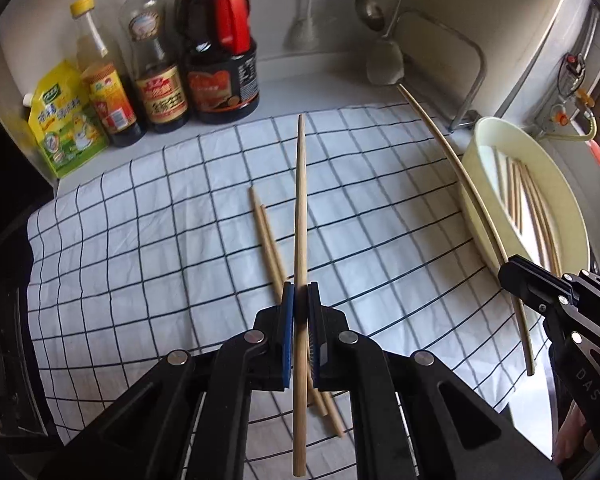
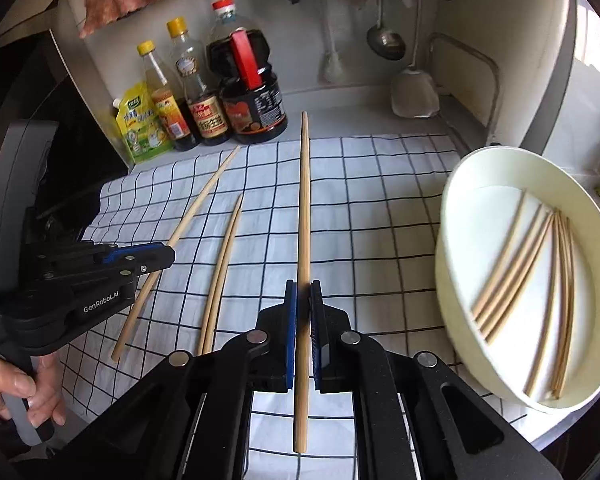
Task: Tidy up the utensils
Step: 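Carry the chopstick in the right tool over the white basin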
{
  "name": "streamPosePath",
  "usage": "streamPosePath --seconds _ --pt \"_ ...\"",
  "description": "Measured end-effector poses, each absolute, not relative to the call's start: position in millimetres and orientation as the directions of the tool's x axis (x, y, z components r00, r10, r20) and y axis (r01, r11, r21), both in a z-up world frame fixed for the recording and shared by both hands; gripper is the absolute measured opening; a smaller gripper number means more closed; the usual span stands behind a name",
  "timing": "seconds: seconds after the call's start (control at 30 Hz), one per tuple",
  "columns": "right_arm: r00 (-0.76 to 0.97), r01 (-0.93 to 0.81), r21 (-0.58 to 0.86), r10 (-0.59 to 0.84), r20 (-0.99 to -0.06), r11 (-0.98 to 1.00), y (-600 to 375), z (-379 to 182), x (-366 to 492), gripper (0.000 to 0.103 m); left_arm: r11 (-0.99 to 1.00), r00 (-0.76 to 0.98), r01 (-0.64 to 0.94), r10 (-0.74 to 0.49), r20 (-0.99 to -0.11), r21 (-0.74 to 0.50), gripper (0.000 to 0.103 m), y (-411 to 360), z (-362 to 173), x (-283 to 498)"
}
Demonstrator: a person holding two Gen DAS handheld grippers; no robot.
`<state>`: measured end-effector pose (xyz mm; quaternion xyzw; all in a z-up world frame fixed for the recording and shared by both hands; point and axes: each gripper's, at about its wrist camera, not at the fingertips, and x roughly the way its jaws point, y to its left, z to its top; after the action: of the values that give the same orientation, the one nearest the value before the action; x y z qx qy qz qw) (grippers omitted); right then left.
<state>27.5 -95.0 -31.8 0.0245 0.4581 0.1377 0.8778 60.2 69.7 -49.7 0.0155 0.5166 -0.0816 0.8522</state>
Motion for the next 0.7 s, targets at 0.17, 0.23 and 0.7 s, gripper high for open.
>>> streamPosePath --seconds 0.17,0.23,0.7 --pt "0.594 -0.129 0.167 0.211 -0.777 0.978 -146.2 -16.7 23.8 0.006 0.962 0.474 0.261 -0.203 -0.857 -0.083 0.007 15.4 -24.6 75.6" --pt "0.607 -0.088 0.17 0.188 -0.772 0.981 -168.4 -13.8 22.6 0.006 0.948 0.474 0.305 -0.232 -0.849 -0.088 0.007 -7.7 -17.5 80.3" --pt "0.653 0.146 0.23 0.081 -0.753 0.962 -290.9 -16.2 26.1 0.006 0.832 0.422 0.549 -0.358 -0.833 -0.079 0.007 -150.9 1.2 110.1"
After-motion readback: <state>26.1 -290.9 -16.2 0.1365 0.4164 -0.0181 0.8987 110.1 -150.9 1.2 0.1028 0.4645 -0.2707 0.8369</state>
